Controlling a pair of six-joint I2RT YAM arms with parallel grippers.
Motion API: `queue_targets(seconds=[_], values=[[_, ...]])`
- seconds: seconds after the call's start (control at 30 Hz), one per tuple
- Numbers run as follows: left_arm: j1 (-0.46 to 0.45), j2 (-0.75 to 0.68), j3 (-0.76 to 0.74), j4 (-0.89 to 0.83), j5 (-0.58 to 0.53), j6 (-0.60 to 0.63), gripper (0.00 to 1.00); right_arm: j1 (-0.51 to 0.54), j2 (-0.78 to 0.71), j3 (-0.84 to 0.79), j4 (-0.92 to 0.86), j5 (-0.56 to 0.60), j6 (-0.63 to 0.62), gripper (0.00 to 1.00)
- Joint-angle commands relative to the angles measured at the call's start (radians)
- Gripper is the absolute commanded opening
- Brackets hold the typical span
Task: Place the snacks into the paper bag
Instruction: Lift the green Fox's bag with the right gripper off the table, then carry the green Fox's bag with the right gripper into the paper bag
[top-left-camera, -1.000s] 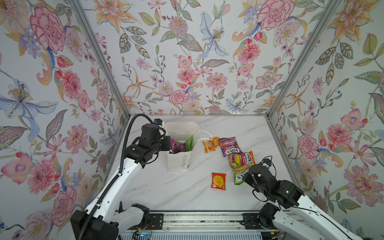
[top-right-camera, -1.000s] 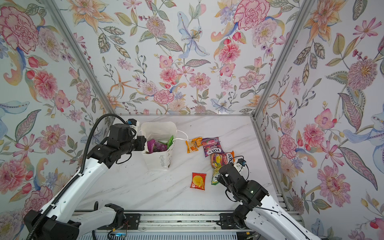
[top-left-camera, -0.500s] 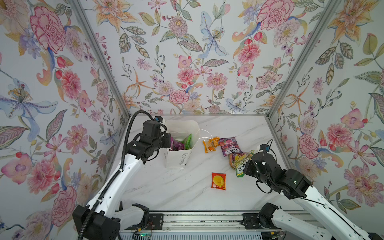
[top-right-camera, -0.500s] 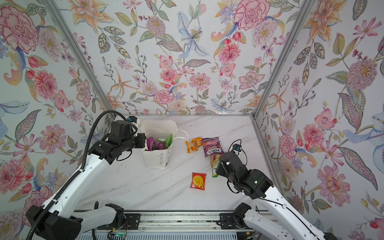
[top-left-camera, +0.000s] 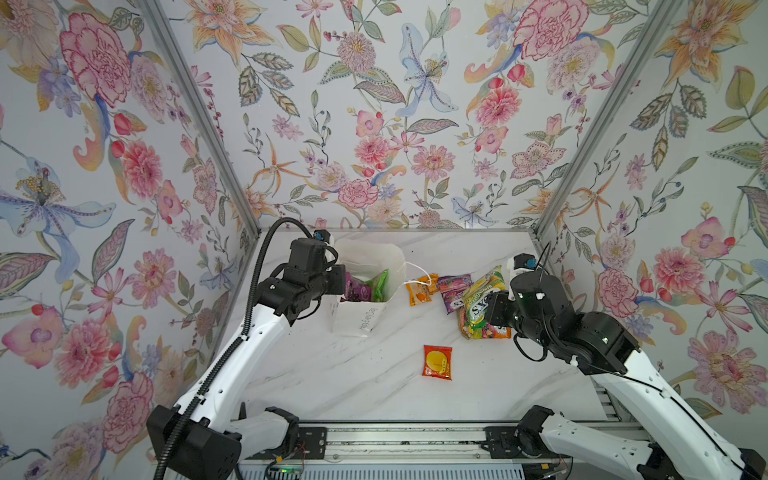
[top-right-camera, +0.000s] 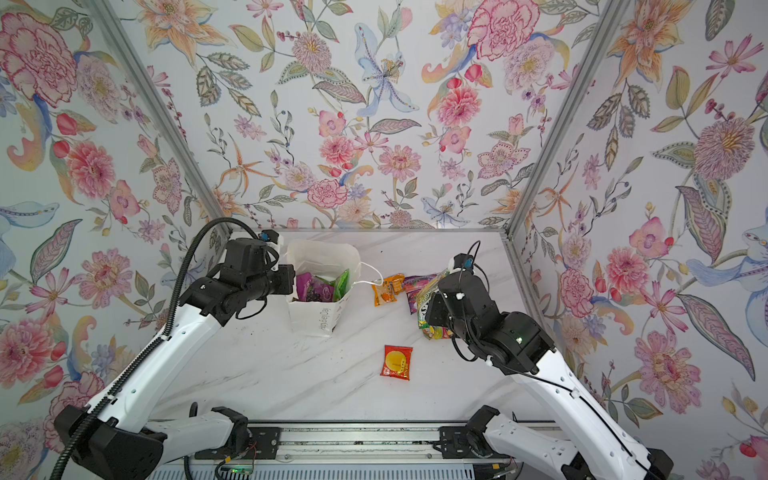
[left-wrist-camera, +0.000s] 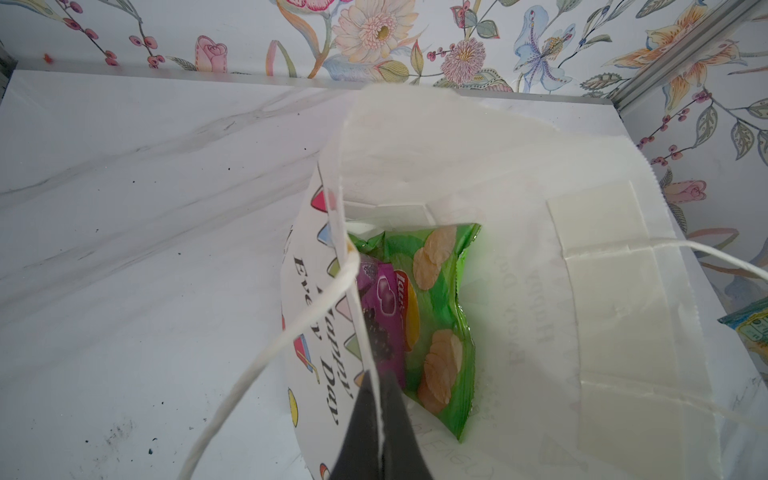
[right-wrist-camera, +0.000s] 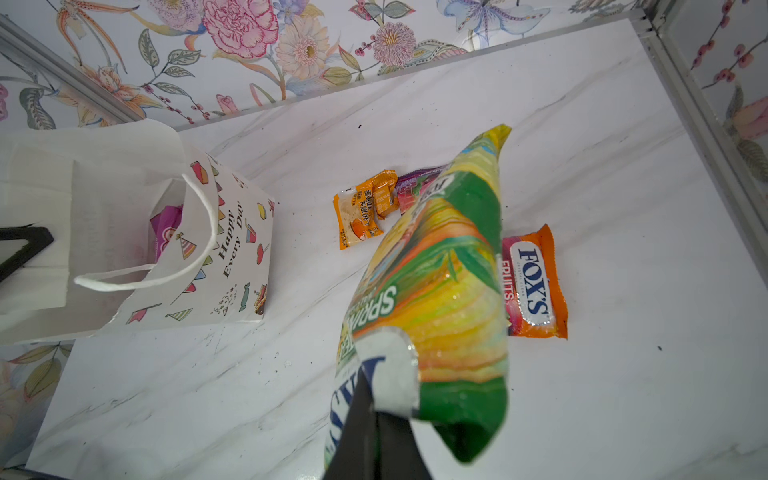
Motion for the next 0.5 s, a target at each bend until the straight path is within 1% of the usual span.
queue_targets(seconds=[0.0, 0.13, 0.27, 0.4, 0.47], values=[[-0.012, -0.001, 0.061, 0.06, -0.018, 0.026, 0.0, -0.008, 0.028, 0.094, 0.014, -0.011, -0.087, 0.0], [-0.019, 0.004, 0.066, 0.062, -0.012, 0.029, 0.0, -0.009, 0.083, 0.201, 0.013, -0.038, -0.145, 0.0], [-0.026, 0.008, 0.069, 0.064, -0.004, 0.033, 0.0, -0.008, 0.165, 0.356, -0.009, -0.064, -0.202, 0.0], [-0.03, 0.004, 0.066, 0.068, 0.003, 0.035, 0.0, -0.004, 0.254, 0.498, -0.012, -0.144, -0.233, 0.0], [-0.032, 0.002, 0.065, 0.068, 0.002, 0.036, 0.0, 0.016, 0.301, 0.562, -0.013, -0.183, -0.243, 0.0]])
